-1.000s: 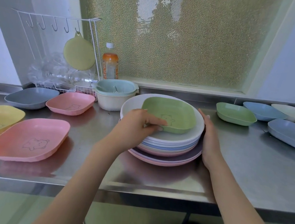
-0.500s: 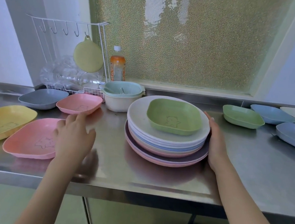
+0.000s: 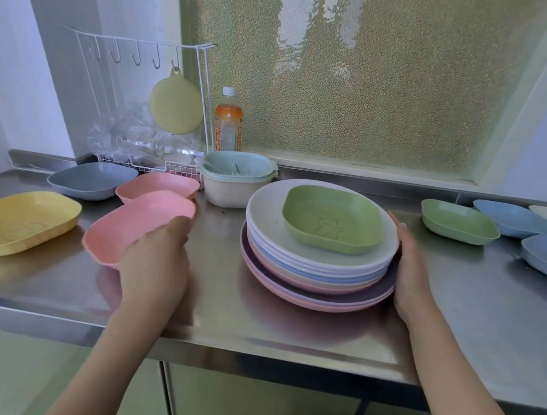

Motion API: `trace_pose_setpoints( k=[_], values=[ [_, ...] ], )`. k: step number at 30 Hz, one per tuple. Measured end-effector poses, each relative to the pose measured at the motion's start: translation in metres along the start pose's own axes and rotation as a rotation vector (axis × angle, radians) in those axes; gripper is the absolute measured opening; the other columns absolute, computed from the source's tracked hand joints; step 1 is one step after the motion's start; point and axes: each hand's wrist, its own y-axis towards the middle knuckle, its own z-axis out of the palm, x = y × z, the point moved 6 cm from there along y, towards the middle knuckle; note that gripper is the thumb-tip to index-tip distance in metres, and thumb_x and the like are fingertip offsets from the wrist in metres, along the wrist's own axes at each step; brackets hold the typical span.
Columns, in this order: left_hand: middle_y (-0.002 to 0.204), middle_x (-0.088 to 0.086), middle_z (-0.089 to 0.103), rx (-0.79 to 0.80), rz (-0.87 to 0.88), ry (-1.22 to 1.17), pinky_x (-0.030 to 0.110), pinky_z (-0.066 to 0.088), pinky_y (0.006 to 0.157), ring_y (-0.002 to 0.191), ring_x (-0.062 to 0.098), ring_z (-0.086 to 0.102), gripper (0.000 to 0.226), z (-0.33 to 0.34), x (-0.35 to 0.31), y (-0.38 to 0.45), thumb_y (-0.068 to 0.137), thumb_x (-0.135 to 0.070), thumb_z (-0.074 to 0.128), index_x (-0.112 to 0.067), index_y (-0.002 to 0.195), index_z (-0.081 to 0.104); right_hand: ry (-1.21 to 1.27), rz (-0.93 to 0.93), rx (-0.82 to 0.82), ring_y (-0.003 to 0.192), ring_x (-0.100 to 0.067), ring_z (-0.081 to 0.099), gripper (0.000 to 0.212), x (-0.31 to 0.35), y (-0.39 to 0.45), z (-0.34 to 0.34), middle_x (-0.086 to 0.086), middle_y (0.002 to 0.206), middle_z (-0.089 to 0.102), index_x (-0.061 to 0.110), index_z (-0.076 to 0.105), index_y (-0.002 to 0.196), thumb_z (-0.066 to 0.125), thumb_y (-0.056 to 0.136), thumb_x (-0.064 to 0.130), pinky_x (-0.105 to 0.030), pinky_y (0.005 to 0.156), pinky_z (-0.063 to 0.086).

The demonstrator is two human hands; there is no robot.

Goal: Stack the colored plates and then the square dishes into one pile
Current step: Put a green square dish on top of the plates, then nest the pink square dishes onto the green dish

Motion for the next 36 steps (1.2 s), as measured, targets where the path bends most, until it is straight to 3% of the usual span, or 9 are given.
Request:
trace_pose_setpoints(
  k=[3,8,13,18,25,28,31,34,36],
  values=[
    [0.084,0.014,0.072,-0.097,0.186,-0.123,0.040,0.050,0.056,0.069,0.040,0.063,0.034,-0.009,-0.036,-0.004,0.082,0.003,0.049,-0.016,0.106,0.065,0.008,-0.013,0.008,0.123,-0.016,0.053,0.042,0.003,-0.001,0.001,0.002,0.128,0.063,0.029,0.062,0.123,0.040,0.090,0.043,-0.045,0.111,0.033],
    [0.088,0.008,0.075,-0.081,0.454,-0.282,0.040,0.054,0.058,0.074,0.037,0.067,0.032,-0.023,-0.102,0.005,0.083,-0.007,0.055,-0.023,0.108,0.068,0.007,-0.034,0.008,0.120,-0.015,0.055,0.037,0.009,-0.006,0.006,0.004,0.123,0.066,0.034,0.067,0.113,0.039,0.090,0.041,-0.042,0.109,0.036],
    [0.101,0.004,0.074,0.115,0.645,-0.419,0.041,0.053,0.074,0.092,0.031,0.068,0.032,-0.018,-0.159,0.012,0.090,-0.014,0.051,-0.028,0.113,0.068,-0.006,-0.040,0.008,0.120,-0.017,0.056,0.037,0.010,-0.006,0.005,0.002,0.124,0.065,0.032,0.066,0.116,0.038,0.092,0.039,-0.044,0.108,0.036],
    [0.121,0.001,0.067,0.378,0.727,-0.234,0.035,0.045,0.089,0.113,0.027,0.059,0.038,0.022,-0.188,0.007,0.097,-0.017,0.045,-0.036,0.127,0.059,0.010,-0.040,0.058,0.119,-0.023,0.057,0.039,0.011,-0.008,0.009,-0.005,0.121,0.066,0.029,0.066,0.116,0.035,0.094,0.036,-0.046,0.107,0.037],
    [0.124,-0.002,0.066,0.476,0.786,-0.210,0.036,0.043,0.093,0.115,0.025,0.058,0.034,0.030,-0.188,0.006,0.099,-0.022,0.044,-0.031,0.127,0.060,0.001,-0.009,0.027,0.121,-0.020,0.056,0.045,0.003,-0.001,0.004,-0.002,0.126,0.064,0.024,0.061,0.125,0.038,0.090,0.042,-0.048,0.109,0.034],
    [0.107,-0.002,0.071,0.505,0.802,-0.193,0.032,0.043,0.084,0.099,0.022,0.060,0.032,0.029,-0.188,0.005,0.099,-0.023,0.044,-0.030,0.125,0.061,-0.010,0.003,0.005,0.123,-0.020,0.054,0.045,0.000,0.001,0.001,-0.001,0.128,0.062,0.025,0.059,0.126,0.040,0.090,0.043,-0.049,0.110,0.033],
    [0.092,-0.009,0.068,0.553,0.728,-0.365,0.027,0.043,0.081,0.091,0.015,0.060,0.031,0.029,-0.184,0.005,0.097,-0.034,0.047,-0.026,0.120,0.065,-0.031,0.003,0.008,0.124,-0.019,0.053,0.044,0.000,0.001,0.000,-0.001,0.130,0.061,0.024,0.058,0.128,0.039,0.092,0.042,-0.049,0.110,0.033],
    [0.110,-0.004,0.071,0.352,0.591,-0.575,0.024,0.044,0.089,0.102,0.013,0.063,0.033,0.019,-0.163,0.018,0.094,-0.033,0.046,-0.022,0.116,0.067,-0.046,-0.001,0.015,0.123,-0.014,0.054,0.042,0.002,-0.002,0.001,0.003,0.130,0.061,0.027,0.057,0.129,0.036,0.094,0.038,-0.045,0.110,0.033],
    [0.106,-0.001,0.072,0.141,0.460,-0.639,0.024,0.044,0.083,0.096,0.014,0.064,0.030,0.009,-0.133,0.031,0.094,-0.027,0.045,-0.018,0.111,0.069,-0.052,-0.008,0.013,0.121,-0.013,0.055,0.041,0.004,-0.004,0.002,0.004,0.128,0.063,0.028,0.058,0.128,0.035,0.095,0.034,-0.043,0.110,0.035]
  ],
)
